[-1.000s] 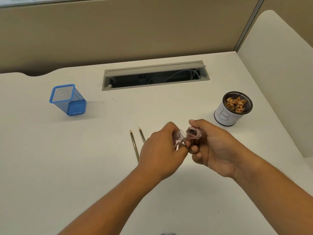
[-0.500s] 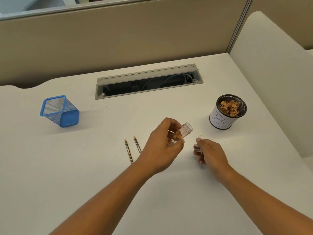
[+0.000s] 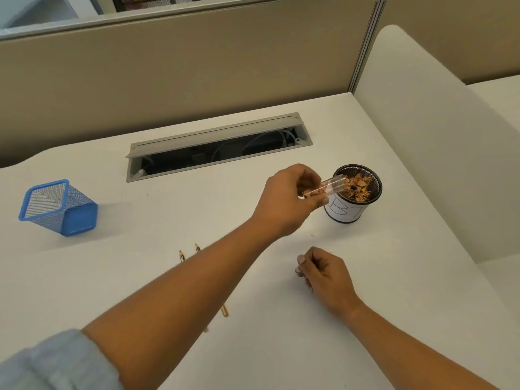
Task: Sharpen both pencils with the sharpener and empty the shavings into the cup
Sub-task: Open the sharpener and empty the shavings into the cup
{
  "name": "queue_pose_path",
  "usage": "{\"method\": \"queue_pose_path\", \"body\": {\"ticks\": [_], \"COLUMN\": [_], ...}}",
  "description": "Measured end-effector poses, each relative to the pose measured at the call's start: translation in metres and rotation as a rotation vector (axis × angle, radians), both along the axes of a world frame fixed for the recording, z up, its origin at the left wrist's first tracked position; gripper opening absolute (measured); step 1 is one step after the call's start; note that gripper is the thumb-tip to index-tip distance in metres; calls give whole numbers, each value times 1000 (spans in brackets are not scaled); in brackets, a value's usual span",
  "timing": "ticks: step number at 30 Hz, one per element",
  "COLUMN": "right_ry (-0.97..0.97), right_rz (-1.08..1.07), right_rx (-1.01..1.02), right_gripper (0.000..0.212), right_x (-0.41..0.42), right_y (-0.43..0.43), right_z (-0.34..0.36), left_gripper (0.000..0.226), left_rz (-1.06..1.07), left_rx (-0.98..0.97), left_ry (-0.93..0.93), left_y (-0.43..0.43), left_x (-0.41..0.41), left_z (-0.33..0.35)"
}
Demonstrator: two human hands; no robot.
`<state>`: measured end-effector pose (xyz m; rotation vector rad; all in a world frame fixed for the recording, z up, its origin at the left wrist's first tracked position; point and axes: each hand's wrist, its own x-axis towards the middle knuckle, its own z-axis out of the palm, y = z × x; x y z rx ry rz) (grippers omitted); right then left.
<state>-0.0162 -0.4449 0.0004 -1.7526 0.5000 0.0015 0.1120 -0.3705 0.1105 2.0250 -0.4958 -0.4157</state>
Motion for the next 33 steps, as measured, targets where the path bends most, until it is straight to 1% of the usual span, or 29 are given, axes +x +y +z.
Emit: {"method": "queue_pose_path", "body": {"ticks": [2,5,14,22,30,33], "right_ry": [-10,-41,-110,-132,-87,-85], "right_rz": [6,13,32,33,58,67], "right_rx": [-9,-33,-31,-69,-53,-54], "right_gripper": [34,35,31,30,33,37], "right_x": [0,-1,-3,-1,-2,-2], "right_y": [-1,-1,-1,-1,-1,-1], "right_z": [-1,-6,-6,-7,-10,-12], "left_gripper": [32,33,28,24,19,19], "left_rz": [-56,-136,-236,-272,-276,-273], "left_rx": [30,85,171,198,164,160], "left_ry": [-51,-99,-197,-235,-363,-386], "left_y": [-14,-35,-62,-65,-65,-65], "left_x": [9,20,35,30,29,28], "left_z": [4,5,11,11,26,28]}}
